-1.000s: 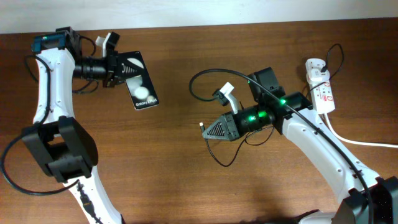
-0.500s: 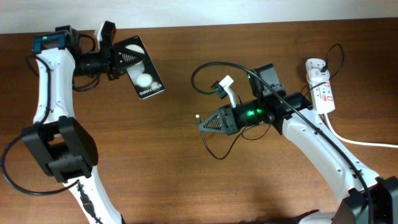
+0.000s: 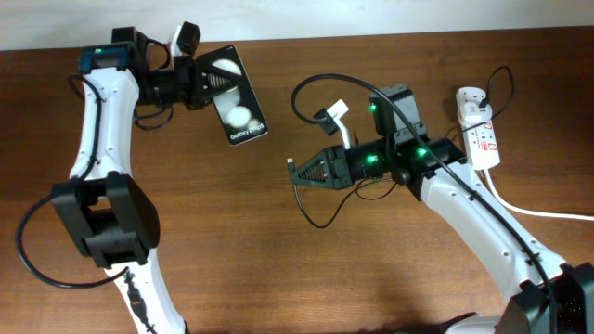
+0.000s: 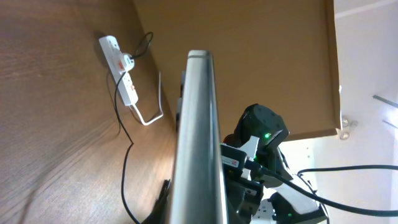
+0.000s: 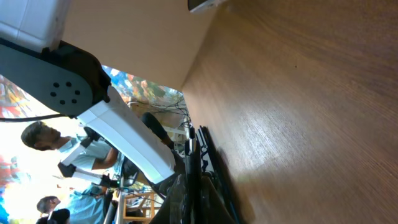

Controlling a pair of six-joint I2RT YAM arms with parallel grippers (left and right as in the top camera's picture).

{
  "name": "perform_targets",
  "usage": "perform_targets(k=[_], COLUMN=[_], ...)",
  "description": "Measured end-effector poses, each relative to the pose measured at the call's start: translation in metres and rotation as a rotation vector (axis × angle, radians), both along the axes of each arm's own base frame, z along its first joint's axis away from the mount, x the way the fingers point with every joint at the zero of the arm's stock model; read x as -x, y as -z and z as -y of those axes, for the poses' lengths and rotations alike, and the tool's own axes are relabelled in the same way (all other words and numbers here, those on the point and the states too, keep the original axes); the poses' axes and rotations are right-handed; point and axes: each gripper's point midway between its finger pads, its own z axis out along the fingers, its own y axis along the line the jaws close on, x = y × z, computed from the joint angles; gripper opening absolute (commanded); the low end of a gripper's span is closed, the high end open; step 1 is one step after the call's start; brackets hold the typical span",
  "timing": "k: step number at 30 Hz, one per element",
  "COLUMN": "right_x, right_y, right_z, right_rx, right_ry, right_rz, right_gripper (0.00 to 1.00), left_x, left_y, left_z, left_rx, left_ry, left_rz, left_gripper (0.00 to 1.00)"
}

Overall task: Plug charger to phone and switch on socket
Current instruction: 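Push the plug up into the phone's bottom port with the right gripper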

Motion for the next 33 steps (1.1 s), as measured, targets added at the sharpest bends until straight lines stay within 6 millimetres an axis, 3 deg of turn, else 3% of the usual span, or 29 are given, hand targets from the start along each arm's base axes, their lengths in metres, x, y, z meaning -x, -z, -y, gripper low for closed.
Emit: perform_targets(k=[6,10,14,18,22,29,33], right_x=[0.012,0.006,-0.004,0.001,0.002,0.0,-0.011], right_y=[-0.004,-0.008,0.002,-0.002,0.015,0.016,0.014], right_z=[-0.016,-0.019,-0.026,-0.037,-0.037,-0.038,-0.021], right_rx=[-0.017,-0.032,-0.048,-0.078,-0.104,-0.155,-0.165], right_ry=[-0.055,-0.047,-0.053,-0.087,-0.081,-0.045,-0.017], right_rz=[0.034,0.048,0.03,0.087,0.101,0.073,0.059], right_gripper=[0.04,0.04,0.04,0.04,0.04,0.04,0.04], left_x=[0.003,0.003,0.002,0.002,0.002,0.006,0.011], left_y=[0.0,0.0,0.0,0.0,0.0,0.001,0.002], left_z=[0.009,0.01,0.012,0.014,0.014,0.024,0.037], left_rx=[0.0,-0.002,-0.003,-0.004,-0.004,-0.008,-0.014], left_ry=[0.021,0.023,0.029,0.032,0.032,0.056,0.086], left_rz=[0.004,0.023,0.048,0.056,0.056,0.056,0.046], left_gripper=[0.0,0.0,0.0,0.0,0.0,0.0,0.0])
